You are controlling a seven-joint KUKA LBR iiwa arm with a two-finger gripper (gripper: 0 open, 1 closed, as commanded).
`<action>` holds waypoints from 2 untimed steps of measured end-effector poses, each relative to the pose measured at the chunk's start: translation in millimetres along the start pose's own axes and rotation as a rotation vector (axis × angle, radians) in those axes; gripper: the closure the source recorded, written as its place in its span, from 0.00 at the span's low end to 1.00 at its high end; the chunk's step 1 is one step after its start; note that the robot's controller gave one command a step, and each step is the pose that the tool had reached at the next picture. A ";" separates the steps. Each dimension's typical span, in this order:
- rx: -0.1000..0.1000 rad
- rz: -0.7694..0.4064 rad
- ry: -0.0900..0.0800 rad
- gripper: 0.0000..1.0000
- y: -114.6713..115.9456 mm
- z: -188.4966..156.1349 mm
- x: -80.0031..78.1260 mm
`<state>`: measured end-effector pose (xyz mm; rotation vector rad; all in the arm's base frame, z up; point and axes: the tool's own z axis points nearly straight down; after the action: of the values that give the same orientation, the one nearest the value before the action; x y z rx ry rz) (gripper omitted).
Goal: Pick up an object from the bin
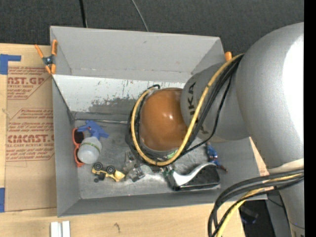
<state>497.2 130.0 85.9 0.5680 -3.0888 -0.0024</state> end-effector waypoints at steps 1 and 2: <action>0.000 -0.002 0.005 1.00 7.3 -57.3 -2.7; 0.002 0.046 -0.016 1.00 6.7 -66.8 -56.4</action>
Offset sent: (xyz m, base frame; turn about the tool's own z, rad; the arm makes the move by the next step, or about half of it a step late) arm 0.0658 0.0325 0.0468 0.0666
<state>547.6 156.2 152.7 0.4986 -3.1167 -0.0042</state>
